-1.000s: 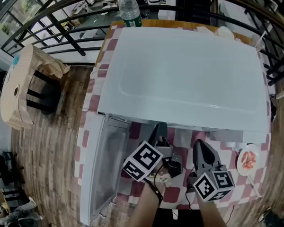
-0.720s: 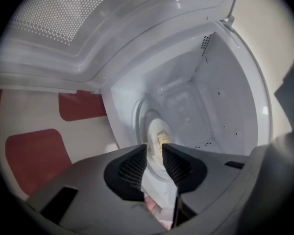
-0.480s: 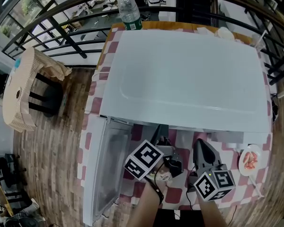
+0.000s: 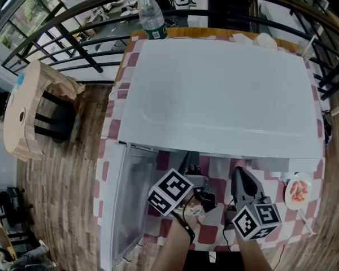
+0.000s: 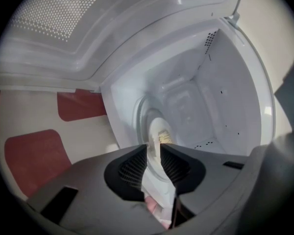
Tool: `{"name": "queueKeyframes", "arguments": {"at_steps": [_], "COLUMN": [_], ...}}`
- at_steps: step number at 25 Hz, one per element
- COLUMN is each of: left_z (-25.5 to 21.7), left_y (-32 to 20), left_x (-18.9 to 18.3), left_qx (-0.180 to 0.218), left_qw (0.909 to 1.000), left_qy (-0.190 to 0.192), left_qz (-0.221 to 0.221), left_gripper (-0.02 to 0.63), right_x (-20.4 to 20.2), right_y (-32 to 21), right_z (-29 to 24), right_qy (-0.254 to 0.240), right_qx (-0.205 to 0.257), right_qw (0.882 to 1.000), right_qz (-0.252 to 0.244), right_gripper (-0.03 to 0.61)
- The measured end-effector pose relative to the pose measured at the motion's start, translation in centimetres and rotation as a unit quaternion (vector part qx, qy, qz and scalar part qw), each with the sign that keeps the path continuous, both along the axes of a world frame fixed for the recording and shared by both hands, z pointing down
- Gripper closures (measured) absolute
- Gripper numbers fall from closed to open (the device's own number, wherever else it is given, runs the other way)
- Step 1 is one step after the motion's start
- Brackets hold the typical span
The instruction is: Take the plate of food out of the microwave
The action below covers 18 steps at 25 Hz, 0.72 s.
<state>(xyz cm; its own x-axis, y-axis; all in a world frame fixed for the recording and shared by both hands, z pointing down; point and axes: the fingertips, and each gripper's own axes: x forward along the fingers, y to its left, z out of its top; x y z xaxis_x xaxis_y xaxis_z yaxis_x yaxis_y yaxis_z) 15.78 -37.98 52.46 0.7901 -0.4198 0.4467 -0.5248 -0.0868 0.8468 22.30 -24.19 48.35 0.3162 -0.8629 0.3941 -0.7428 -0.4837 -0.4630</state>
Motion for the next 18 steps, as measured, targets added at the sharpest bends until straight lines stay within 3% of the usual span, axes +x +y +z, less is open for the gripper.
{"name": "queueKeyframes", "arguments": {"at_steps": [7, 18], "left_z": [0.2, 0.1], "left_y": [0.0, 0.5], "left_x": [0.0, -0.9], "left_qx": [0.006, -0.006], "left_qw": [0.9997, 1.0000], "left_qy": [-0.018, 0.006], "left_qz": [0.014, 0.000], "left_gripper": [0.535, 0.568], "right_x": [0.1, -0.5], "right_y": [0.4, 0.6], "right_z": [0.2, 0.2], "right_qy": [-0.001, -0.002], "right_qx": [-0.003, -0.003], "right_qw": [1.000, 1.000], "right_qz": [0.005, 0.000], "right_gripper": [0.583, 0.583]}}
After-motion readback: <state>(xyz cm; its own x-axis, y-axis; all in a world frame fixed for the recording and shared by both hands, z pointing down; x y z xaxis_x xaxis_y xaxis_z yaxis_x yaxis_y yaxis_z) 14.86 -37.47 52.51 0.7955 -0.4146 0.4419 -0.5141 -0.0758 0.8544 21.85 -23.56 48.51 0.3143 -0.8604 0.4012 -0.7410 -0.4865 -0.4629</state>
